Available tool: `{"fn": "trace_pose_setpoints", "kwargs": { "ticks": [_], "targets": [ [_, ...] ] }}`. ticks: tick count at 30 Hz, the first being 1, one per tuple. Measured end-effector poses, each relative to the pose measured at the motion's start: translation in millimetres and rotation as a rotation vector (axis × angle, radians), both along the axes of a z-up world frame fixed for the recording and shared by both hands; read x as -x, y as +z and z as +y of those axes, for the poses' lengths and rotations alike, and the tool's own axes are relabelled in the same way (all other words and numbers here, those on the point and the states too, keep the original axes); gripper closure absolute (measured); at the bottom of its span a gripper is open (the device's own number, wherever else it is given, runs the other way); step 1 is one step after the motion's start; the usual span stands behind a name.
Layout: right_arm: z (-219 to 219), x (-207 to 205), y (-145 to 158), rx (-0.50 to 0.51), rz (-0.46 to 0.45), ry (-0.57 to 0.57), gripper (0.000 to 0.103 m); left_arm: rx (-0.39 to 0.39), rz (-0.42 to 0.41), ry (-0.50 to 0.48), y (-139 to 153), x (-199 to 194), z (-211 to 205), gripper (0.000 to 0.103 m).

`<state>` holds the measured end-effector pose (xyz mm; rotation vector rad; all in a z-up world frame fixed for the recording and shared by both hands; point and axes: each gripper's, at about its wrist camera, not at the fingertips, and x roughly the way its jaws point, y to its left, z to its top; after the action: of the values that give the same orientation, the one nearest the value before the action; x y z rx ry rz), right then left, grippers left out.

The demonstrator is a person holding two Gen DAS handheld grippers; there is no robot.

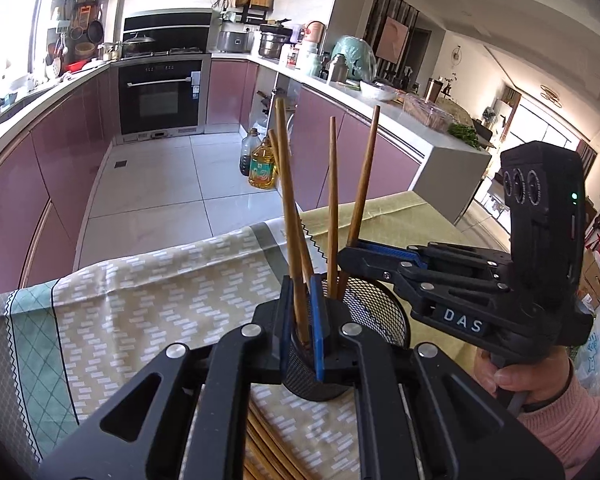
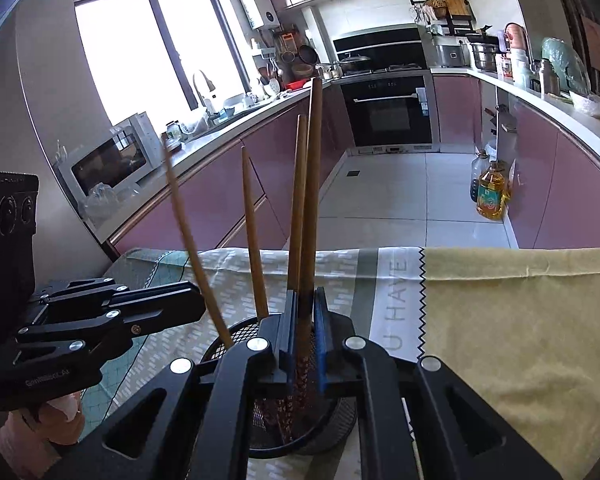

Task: Organize utensils
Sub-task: 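Raise the left gripper's chopstick into the mesh cup and release while the right gripper does likewise, then move both open grippers back to the remaining chopsticks on the cloth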

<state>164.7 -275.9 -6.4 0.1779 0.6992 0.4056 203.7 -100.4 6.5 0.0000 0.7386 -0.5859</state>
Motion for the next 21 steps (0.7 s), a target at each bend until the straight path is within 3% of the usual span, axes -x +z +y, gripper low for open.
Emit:
{"fn": "trace_pose_setpoints", "kwargs": {
  "ticks": [3, 7, 12, 17, 21],
  "targets": [
    [2, 0, 0, 0.004, -0.010, -0.016, 0.078, -0.001, 0.003, 0.022, -4, -4, 1, 0.092],
    [1, 5, 3, 0.010, -0.028, -0.022, 0.077, 0.001, 0.004, 0.040, -10, -3, 5, 0.088],
    [-2, 15, 7, 0.022, -0.055, -0.044, 0.069, 0.010, -0.037, 0.087, -10, 11, 19, 0.074],
    [-5, 45, 20, 0.031, -0.131, -0.042, 0.064, 0.003, -0.115, 0.134, -5, 41, 38, 0.064],
    [2, 77, 31, 0.019, -0.191, 0.027, 0.057, -0.017, -0.151, 0.176, -8, 65, 57, 0.052]
  ]
}}
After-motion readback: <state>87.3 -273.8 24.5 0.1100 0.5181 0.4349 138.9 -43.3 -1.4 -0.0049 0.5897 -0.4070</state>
